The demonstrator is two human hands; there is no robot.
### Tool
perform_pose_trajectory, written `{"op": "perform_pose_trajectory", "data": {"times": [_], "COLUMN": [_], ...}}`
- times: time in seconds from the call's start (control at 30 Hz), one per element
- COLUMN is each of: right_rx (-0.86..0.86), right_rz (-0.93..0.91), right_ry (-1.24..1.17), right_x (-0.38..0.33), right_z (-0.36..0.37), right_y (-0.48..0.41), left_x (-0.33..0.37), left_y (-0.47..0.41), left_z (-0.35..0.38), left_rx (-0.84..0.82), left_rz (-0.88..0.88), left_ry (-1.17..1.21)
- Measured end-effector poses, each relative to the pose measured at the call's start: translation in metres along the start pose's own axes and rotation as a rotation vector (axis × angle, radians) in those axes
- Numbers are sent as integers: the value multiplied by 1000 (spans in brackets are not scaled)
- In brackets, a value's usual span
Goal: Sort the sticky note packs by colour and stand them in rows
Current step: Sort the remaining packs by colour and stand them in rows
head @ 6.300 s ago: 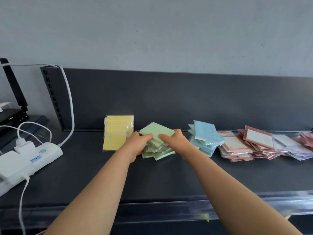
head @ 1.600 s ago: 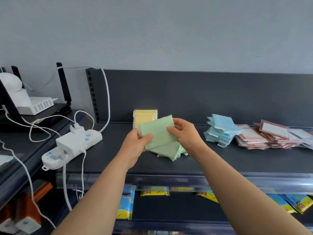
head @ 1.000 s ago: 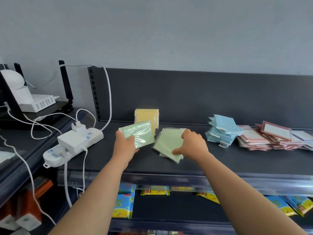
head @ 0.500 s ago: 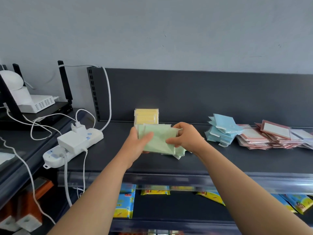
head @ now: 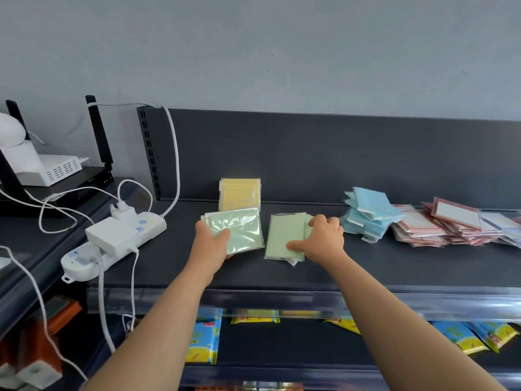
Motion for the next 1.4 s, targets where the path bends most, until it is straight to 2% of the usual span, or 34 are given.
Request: {"op": "perform_pose_trajectory", "data": {"times": [0.17,0.3,0.53,0.63,0.73,0.83,1.0,1.13,1.27,1.4], "right_rx": [-6,-65,-9,65,-47,-133,-113,-57,-170,-181], "right_rz": [15,53,75,32,-72,-118,-150,-82,-89,-113], "right_ry": [-40,-170,-414,-576,-718,-683,-702,-784,-763,-755], "right_x": [4,9,15,7,-8,-18,-36,-34,-30,-27], "right_z": [3,3,-13,-32,-36,-30,-28,-27,-21,-28], "right_y": [-1,-3,-8,-4,1,6,11,7,-5,-33], "left_x": [-4,-4,1,6,13,20,25,21,31,54], "left_y": [0,1,6,6,9,14,21,14,6,-12], "left_z": [-2,-2,1,2,4,12,32,46,65,96], "left_rx": [14,0,-23,-23,-50,-123,-302,-320,-323,-386], "left_rz": [-26,-30,-33,-43,-45,-52,0,41,37,151], "left_ry": [21,29,50,69,117,159,147,27,50,-104]}}
Point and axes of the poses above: each hand's wrist, its own y-axis away from the middle knuckle, its own z-axis out of the palm, x = y × z, the point moved 7 cm from there along -y, towards the middle knuckle, and after that the axes turned 8 degrees about x, right-handed, at the moved point
